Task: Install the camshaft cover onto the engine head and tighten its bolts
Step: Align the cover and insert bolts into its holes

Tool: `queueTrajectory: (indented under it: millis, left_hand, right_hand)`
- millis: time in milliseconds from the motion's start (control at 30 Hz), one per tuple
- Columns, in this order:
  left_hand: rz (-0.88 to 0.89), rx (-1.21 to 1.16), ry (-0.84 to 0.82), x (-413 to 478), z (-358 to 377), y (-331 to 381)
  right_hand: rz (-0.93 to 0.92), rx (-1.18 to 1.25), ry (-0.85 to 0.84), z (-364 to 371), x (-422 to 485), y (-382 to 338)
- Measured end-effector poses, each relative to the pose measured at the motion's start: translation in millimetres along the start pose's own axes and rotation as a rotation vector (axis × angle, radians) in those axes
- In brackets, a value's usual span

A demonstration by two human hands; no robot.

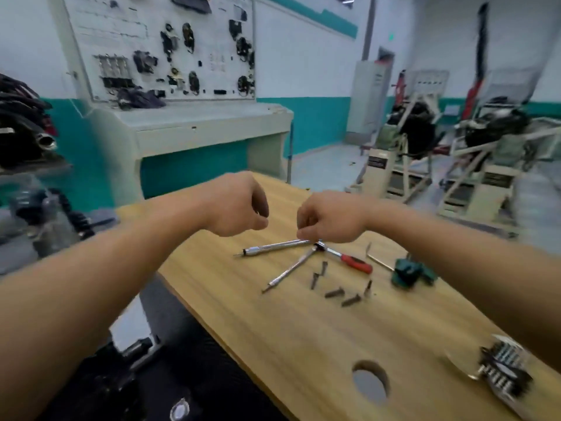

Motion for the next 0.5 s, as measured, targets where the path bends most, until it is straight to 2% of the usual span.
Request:
queueTrajectory:
  millis: [133, 233, 367, 500]
  left_hand:
    - [0.02, 0.006, -0.2, 41, 87, 29]
    - [0.012, 0.009, -0.287, 58, 137, 36]
    - [-0.035, -0.028, -0.258, 72, 173, 38]
    - [-0.103, -0.048, -0.209, 88, 182, 32]
  right_hand:
    - [0.147, -0.043, -0.196, 52, -17, 51]
    - [0.13, -0.041, -0.261, 76, -24, 60]
    - [0.052, -0.144, -0.36, 97, -23, 59]
    - [0.015, -0.293, -0.377, 111, -13, 64]
Point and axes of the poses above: each hand's wrist, its own x-axis towards the middle knuckle, its own z-axis out of the palm, y = z × x, the point moved 4 cm from there along x, towards the middle knuckle, and after that the axes turned 4 degrees about -y, right-handed, at the moved point
